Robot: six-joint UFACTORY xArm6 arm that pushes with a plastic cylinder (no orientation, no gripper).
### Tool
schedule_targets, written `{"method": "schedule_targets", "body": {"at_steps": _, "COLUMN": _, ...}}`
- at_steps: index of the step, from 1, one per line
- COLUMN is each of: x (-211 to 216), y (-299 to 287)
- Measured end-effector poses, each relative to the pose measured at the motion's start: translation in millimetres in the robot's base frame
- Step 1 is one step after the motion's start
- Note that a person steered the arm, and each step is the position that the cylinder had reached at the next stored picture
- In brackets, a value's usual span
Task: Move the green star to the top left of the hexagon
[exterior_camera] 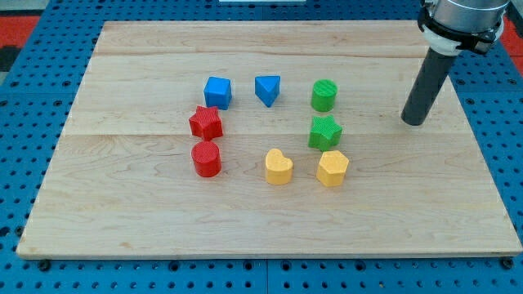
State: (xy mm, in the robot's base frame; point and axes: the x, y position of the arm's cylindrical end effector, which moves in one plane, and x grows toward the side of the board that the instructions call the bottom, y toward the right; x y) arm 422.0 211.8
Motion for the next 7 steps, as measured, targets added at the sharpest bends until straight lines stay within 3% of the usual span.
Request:
{"method": "schedule_targets", "body": {"at_steps": 1, "x": 11, "y": 5}}
{"method": "schedule_targets", "body": {"at_steps": 2, "x": 62, "y": 26}}
{"method": "schedule_targets", "body": {"at_steps": 3, "x": 138, "y": 32}}
{"method": "schedule_targets", "body": {"at_steps": 4, "x": 165, "y": 5}}
{"method": "schedule_targets", "body": {"at_steps": 5, "x": 166, "y": 0}}
{"method": "schedule_targets", "body": {"at_steps": 6, "x": 156, "y": 47}}
{"method": "schedule_targets", "body": {"at_steps": 7, "x": 106, "y": 69}}
